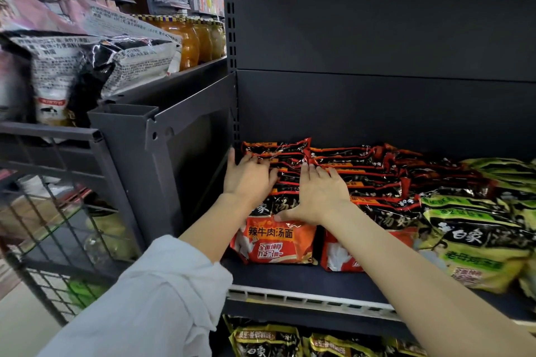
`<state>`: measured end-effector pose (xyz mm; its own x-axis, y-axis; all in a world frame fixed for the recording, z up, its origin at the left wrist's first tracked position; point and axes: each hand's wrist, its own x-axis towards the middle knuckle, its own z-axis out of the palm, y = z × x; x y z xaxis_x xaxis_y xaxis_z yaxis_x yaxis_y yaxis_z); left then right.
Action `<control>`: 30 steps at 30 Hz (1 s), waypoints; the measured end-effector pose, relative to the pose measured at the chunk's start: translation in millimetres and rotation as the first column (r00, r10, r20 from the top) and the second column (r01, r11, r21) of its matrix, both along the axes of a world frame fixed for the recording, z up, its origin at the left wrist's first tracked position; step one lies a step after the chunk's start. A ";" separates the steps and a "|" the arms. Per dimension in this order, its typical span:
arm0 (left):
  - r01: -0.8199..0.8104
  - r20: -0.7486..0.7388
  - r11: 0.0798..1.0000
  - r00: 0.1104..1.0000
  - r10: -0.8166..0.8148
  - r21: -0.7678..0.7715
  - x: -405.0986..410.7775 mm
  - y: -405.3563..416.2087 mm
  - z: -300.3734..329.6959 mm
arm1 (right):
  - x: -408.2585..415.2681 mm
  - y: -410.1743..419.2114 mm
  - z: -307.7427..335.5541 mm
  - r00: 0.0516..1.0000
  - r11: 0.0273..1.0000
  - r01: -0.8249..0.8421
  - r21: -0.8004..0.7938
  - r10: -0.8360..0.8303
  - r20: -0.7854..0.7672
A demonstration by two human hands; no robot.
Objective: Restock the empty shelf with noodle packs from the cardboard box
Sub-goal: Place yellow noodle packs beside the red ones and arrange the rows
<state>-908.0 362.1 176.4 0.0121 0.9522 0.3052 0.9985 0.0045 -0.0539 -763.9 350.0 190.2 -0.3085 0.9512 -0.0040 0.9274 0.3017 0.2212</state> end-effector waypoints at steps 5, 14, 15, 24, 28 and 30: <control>0.202 0.025 0.971 0.978 -0.207 0.124 3.9 -23.1 -10.3 | 3.6 -8.9 -3.4 0.994 0.995 -0.056 0.080 0.062 -0.086; 0.253 0.061 0.950 0.962 -0.267 0.183 8.2 -49.8 1.0 | 12.2 -47.6 -4.9 0.956 0.949 -0.075 0.305 0.155 -0.248; 0.243 0.054 0.951 0.965 -0.257 0.193 12.9 -55.5 3.1 | 18.7 -53.2 -4.4 0.939 0.944 -0.078 0.319 0.177 -0.293; 0.151 0.457 0.975 0.865 -0.209 0.162 93.7 -128.9 11.5 | 101.3 -102.5 -10.9 0.726 0.977 -0.016 0.215 0.159 -0.669; 0.147 0.518 0.978 0.831 -0.202 0.145 135.3 -165.4 2.5 | 147.9 -138.9 -18.4 0.687 0.974 0.029 0.223 0.142 -0.713; 0.155 0.544 0.979 0.814 -0.204 0.136 158.2 -184.8 -2.2 | 172.8 -163.1 -22.7 0.669 0.983 0.043 0.177 0.104 -0.736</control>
